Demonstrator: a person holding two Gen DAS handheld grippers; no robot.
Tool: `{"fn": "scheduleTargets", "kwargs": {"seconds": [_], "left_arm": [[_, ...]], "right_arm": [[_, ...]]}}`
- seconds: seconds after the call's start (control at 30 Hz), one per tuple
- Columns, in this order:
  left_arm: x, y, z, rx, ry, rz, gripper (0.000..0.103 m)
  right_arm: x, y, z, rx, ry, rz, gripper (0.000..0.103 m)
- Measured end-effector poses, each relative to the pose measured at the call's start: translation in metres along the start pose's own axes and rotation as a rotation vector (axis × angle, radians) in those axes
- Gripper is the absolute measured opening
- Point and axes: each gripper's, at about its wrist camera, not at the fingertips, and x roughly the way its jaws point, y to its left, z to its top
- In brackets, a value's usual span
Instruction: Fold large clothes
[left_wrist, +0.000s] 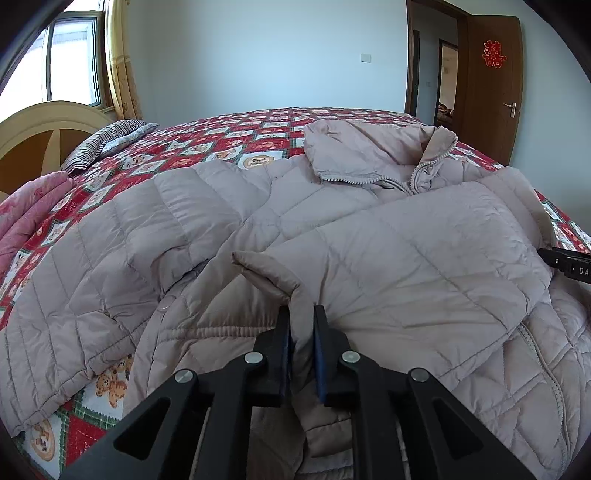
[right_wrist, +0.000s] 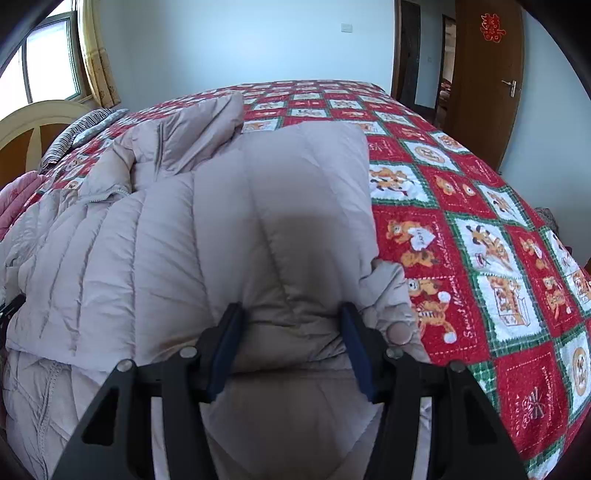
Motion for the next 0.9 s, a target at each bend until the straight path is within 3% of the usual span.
{"fn": "scheduleTargets", "kwargs": {"seconds": [0.37,0.47,0.5,0.57,0.7,0.9], "left_arm": [[0.005,-0.002,-0.003,0.015,0.017,0.012,0.015],[0.006,-0.002,-0.003,0.014,0.019,0.013,0.015],[0.006,-0.003,-0.003,0.016,0.020,0.015,0.015],[0.006,-0.004,-0.003,0.022,0.021,0.021,0.015],[0.007,-0.005,-0.003,0.025,0.022,0.027,0.016],[0.007,-0.004,-0.003,0.026,0.022,0.027,0.016]], "right_arm": [[0.004,0.016,0.002,-0.070,0.047,-0.077,0.059],[-0.025,0.021,0.011,-0.039,-0.025,-0.110,0.063],[-0.035,0.025,0.013,-0.033,-0.063,-0.115,0.072],[-0.047,0.040,0.017,-0.050,-0.110,-0.084,0.082],[-0.034,0.076,0.019,-0.132,-0.098,-0.031,0.082],[0.010,0.090,0.004,-0.126,-0.001,0.006,0.083]]}}
